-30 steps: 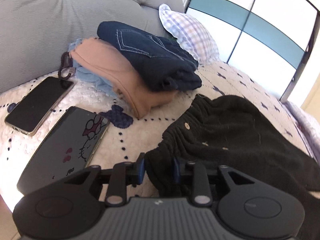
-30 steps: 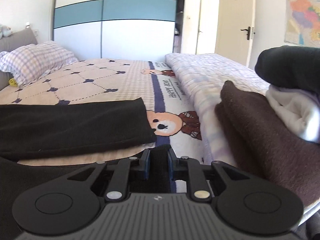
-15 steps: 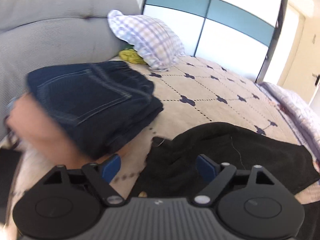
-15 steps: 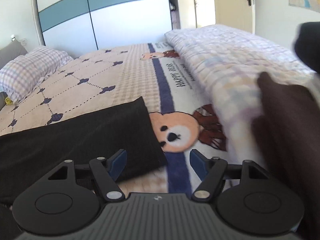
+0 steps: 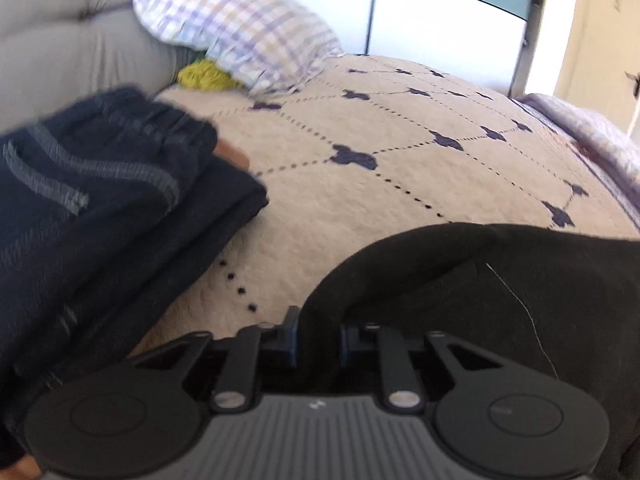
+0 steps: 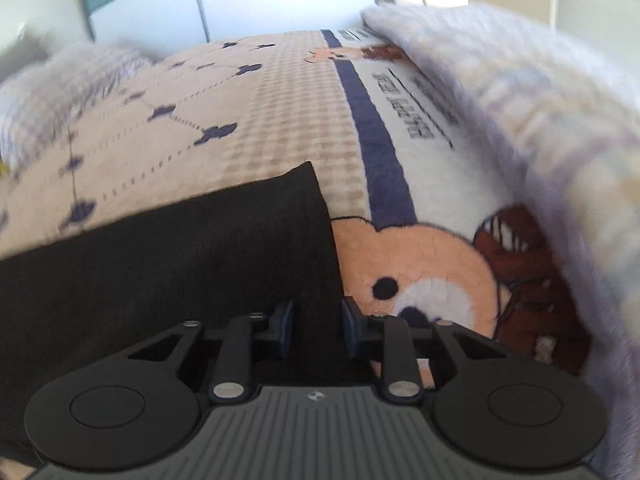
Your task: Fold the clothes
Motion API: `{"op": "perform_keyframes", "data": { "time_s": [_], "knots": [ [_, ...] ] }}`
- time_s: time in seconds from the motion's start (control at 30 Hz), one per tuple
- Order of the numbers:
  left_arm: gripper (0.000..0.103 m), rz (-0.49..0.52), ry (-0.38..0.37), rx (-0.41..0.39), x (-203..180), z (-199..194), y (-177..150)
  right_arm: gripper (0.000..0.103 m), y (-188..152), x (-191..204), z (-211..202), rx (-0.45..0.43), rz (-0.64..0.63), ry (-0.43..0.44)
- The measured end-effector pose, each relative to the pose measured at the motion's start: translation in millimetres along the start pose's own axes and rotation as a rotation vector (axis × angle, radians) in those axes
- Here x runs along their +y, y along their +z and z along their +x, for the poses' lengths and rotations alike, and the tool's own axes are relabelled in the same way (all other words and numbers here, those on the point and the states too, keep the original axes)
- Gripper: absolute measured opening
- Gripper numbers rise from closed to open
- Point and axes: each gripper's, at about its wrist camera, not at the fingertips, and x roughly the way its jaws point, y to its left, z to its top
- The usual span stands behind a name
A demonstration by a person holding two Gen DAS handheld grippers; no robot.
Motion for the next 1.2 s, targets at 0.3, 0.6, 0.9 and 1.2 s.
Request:
{"op": "perform_keyframes", "data": {
  "time_s": [0.3,0.6,0.9,1.2],
  "knots": [
    [0.016,-0.153,-0.019,-0.194,0.3,-38.9,21.2,0.010,7.6,24.3,-99.7,-0.362,-0.182,-0.252],
    [0.065,-0.158,-0.020,-0.068,7.7,-3.3,9.7,0.021,-49.7,-43.7,-38.1,-0.042,-0.016,-0.335],
    [0.074,-0.142,-0.007,-0.072,13.9,-7.5,18.1,0.069,25.0,-38.3,-28.3,-0.121,0.040,-0.078],
    [0.018,-0.082,-0.032,0.000,2.8,23.9,13.8,0.053,53.4,-3.5,52.3,-0.037,0.043,-0.063]
  ]
}}
